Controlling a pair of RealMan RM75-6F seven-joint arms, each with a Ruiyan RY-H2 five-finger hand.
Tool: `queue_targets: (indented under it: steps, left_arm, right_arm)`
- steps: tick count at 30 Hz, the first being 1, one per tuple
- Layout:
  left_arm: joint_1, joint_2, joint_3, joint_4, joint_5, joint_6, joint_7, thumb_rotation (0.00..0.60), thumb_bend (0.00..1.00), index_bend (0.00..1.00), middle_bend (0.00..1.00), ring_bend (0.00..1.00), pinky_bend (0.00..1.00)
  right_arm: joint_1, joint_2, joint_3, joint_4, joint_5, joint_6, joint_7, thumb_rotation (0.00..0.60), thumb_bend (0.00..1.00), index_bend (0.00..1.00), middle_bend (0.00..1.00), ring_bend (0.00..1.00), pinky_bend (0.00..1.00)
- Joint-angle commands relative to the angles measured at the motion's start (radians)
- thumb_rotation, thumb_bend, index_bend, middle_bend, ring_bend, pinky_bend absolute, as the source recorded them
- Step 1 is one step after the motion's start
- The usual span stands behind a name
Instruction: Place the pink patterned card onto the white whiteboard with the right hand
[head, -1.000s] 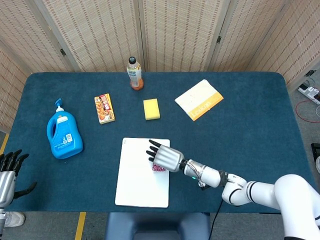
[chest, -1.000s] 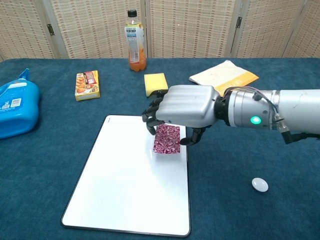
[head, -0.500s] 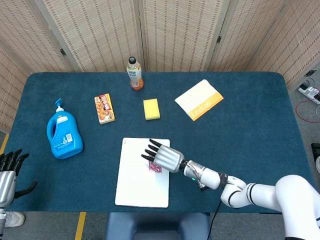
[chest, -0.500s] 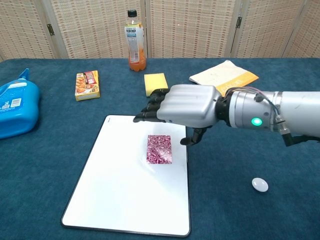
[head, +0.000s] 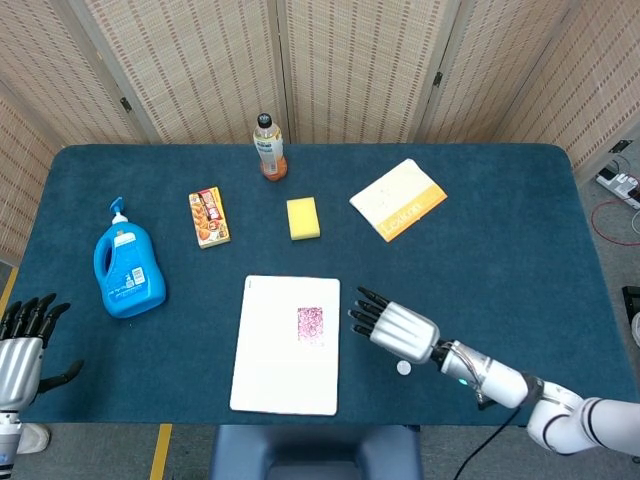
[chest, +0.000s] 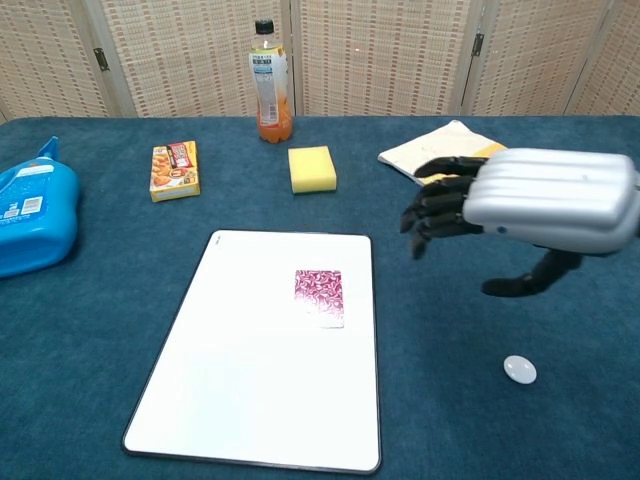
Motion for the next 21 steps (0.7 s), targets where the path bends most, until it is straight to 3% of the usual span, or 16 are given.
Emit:
queue_targets:
  steps: [1, 8, 21]
  left_arm:
    - [-0.002, 0.005, 0.0, -0.011, 0.003, 0.001, 0.01, 0.6, 0.25, 0.19, 0.1, 0.09, 0.0]
    - [-0.005, 0.012, 0.002, -0.033, 0.011, 0.002, 0.025, 0.6, 0.25, 0.19, 0.1, 0.09, 0.0]
    - [0.003, 0.024, 0.011, -0.038, 0.007, 0.002, 0.012, 0.6, 0.25, 0.19, 0.1, 0.09, 0.0]
  right_arm:
    - [-0.05, 0.027, -0.044, 0.003, -0.035, 0.04, 0.002, 0.6, 0.33, 0.35, 0.24, 0.17, 0.04]
    - [-0.126, 0.01, -0.084, 0.064, -0.057, 0.071, 0.015, 0.6, 0.33, 0.38, 0.24, 0.17, 0.04]
    - [-0.161, -0.055, -0.092, 0.153, -0.088, 0.042, 0.035, 0.6, 0.33, 0.39, 0.24, 0.17, 0.04]
